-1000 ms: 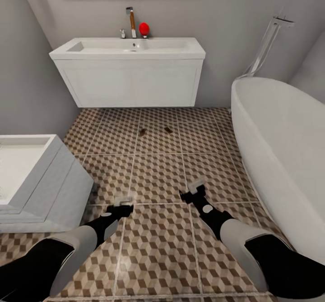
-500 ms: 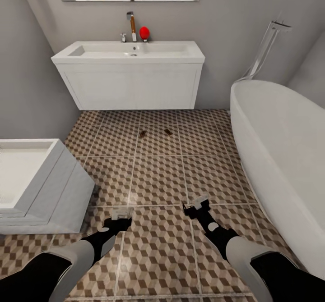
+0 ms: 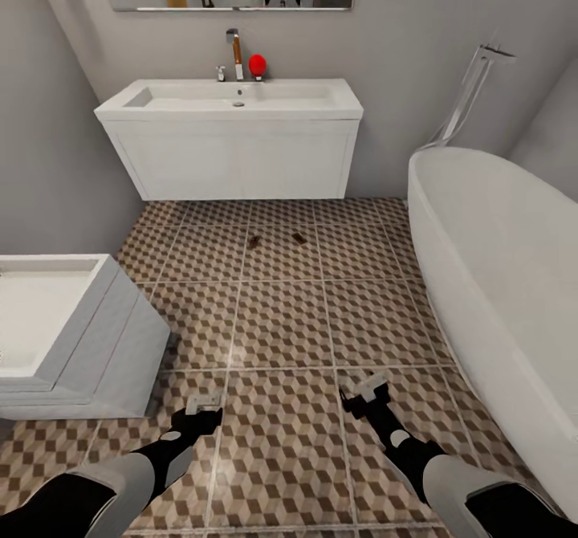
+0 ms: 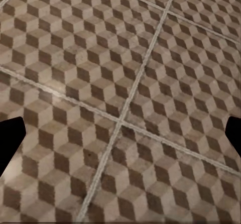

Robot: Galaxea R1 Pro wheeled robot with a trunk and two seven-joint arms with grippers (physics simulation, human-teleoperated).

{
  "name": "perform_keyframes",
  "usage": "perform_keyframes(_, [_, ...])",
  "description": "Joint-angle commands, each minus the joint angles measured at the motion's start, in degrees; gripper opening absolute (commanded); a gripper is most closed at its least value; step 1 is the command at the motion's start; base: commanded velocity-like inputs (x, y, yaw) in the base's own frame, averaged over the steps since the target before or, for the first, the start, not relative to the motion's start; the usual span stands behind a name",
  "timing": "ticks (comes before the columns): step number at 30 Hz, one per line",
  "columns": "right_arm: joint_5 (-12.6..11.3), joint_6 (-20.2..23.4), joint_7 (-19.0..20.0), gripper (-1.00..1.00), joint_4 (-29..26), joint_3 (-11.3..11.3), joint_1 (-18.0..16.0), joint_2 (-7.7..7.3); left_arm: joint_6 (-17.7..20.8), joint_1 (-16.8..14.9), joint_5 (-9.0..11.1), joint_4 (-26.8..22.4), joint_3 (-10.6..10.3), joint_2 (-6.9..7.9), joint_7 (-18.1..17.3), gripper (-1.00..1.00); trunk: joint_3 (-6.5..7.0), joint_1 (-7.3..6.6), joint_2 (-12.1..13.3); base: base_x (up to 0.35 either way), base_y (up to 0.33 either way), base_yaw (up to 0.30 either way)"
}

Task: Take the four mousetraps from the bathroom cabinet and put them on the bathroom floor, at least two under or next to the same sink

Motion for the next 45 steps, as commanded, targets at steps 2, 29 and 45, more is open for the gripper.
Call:
perform_keyframes(2, [0.57, -0.95, -0.52, 1.0, 0.08, 0.13, 0.79, -0.24, -1.09, 0.23, 0.4, 0.3, -0.5, 0.25, 0.09, 1.0, 0.33, -0.45, 0.8, 0.0, 0.0, 0.0])
perform_keyframes(29, [0.48, -3.13, -0.52, 1.0, 0.08, 0.13, 4.24, -2.04, -3.1, 2.82, 0.45, 0.44, -0.48, 1.35, 0.08, 1.0, 5.18, -6.38, 11.63, 0.0, 0.0, 0.0])
perform_keyframes(45, [0.48, -4.48, -0.66, 1.0, 0.08, 0.13, 5.54, -2.51, -3.1, 3.42, 0.32, 0.36, -0.56, 1.39, 0.09, 1.0, 8.05, -9.89, 18.04, 0.0, 0.0, 0.0])
